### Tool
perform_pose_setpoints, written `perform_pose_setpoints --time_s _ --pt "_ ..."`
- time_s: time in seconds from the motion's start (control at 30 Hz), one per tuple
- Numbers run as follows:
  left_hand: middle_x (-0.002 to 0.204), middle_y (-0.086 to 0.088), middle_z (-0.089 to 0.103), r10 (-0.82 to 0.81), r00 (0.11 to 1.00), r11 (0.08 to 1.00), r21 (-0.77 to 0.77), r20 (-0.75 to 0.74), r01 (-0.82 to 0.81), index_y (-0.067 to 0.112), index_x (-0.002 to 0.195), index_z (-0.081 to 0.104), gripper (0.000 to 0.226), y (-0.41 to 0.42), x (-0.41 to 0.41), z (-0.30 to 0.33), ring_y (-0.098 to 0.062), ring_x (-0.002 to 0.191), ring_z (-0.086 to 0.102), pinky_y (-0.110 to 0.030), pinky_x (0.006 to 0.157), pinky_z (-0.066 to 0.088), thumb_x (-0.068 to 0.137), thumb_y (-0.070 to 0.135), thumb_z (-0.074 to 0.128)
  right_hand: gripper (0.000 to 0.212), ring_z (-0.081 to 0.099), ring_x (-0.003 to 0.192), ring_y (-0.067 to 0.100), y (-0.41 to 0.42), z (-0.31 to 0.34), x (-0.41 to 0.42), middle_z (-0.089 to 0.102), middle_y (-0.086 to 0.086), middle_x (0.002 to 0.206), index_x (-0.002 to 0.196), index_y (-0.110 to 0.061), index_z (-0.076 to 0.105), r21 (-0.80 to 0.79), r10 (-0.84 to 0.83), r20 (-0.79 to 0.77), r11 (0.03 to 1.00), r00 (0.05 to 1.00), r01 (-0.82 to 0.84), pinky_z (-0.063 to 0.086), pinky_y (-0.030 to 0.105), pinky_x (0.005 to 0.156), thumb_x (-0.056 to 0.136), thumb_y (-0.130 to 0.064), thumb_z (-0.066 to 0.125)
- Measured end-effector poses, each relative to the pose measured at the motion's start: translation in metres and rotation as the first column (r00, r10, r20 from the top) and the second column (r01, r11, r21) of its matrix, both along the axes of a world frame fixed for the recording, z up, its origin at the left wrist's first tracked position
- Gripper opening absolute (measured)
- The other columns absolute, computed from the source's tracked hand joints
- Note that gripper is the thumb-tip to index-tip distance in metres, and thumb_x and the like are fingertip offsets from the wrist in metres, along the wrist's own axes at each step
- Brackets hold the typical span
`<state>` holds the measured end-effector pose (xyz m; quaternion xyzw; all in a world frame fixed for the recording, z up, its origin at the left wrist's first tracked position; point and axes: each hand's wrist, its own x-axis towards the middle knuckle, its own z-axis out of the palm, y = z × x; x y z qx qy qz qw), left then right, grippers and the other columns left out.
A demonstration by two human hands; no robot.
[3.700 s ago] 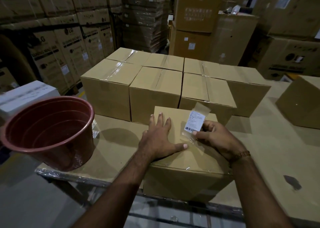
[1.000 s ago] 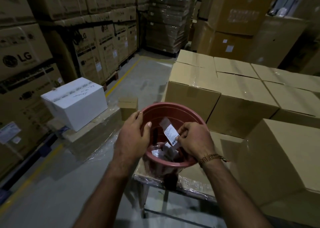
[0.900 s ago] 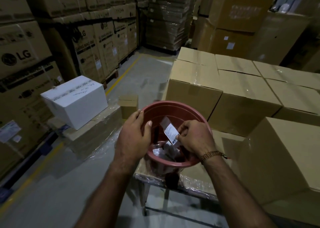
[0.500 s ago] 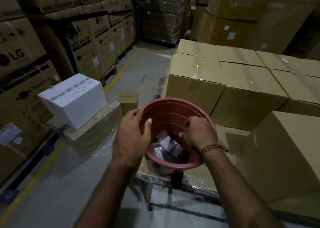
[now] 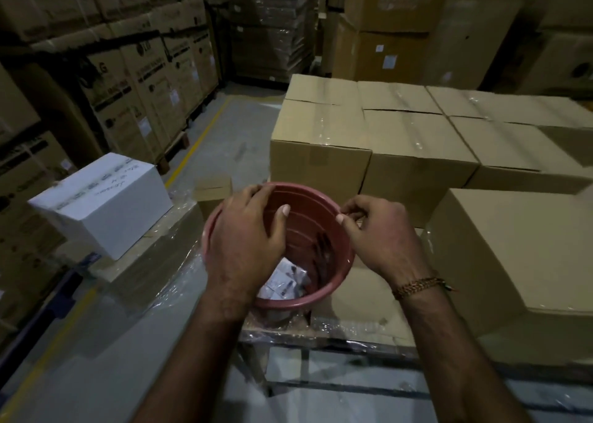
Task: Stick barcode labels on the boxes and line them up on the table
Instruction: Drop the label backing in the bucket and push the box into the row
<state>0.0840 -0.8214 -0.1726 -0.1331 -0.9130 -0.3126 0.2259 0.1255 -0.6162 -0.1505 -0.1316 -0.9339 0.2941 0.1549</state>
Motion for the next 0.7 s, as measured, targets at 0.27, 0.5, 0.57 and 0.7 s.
perform_pose_setpoints --time_s 0.27,0.5,0.57,0.7 --pt "0.14 -0.002 0.062 -0.137 0.99 0.99 0.025 -0.012 0.138 0.017 0.147 0.058 0.052 0.091 0.037 0.021 -0.02 0.134 0.049 -0.041 0.112 0.044 0.101 0.039 0.064 0.033 0.055 0.112 0.023 0.097 0.007 0.069 0.069 0.004 0.118 0.125 -0.022 0.07 0.339 -0.315 0.035 0.897 0.948 0.285 0.05 0.039 0.093 0.101 -0.044 0.065" --pt "0.133 -0.002 0.064 -0.21 0.977 0.977 0.033 -0.037 0.212 0.015 0.145 0.06 0.05 0.178 0.067 0.022 -0.022 0.13 0.052 -0.044 0.109 0.047 0.1 0.038 0.065 0.075 0.049 0.13 0.037 0.182 -0.008 0.109 0.047 0.013 0.142 0.143 -0.024 0.048 0.331 -0.447 0.33 0.88 0.832 0.341 0.048 0.055 0.107 0.088 -0.072 0.067" --pt "0.134 -0.001 0.064 -0.215 0.976 0.976 0.021 -0.028 0.216 0.016 0.146 0.06 0.051 0.2 0.075 0.022 -0.021 0.13 0.051 -0.045 0.108 0.048 0.1 0.04 0.064 0.068 0.051 0.126 0.036 0.193 -0.013 0.115 0.05 0.012 0.136 0.137 -0.024 0.05 0.332 -0.433 0.305 0.883 0.848 0.332 0.049 0.055 0.104 0.089 -0.07 0.064" --pt "0.14 0.001 0.062 -0.191 0.981 0.982 0.008 0.035 0.191 0.021 0.149 0.057 0.054 0.239 0.088 0.017 -0.018 0.136 0.048 -0.047 0.108 0.049 0.101 0.045 0.061 0.056 0.055 0.128 0.041 0.206 -0.015 0.121 0.056 0.012 0.133 0.136 -0.023 0.05 0.338 -0.421 0.27 0.884 0.866 0.324 0.049 0.061 0.104 0.095 -0.061 0.059"
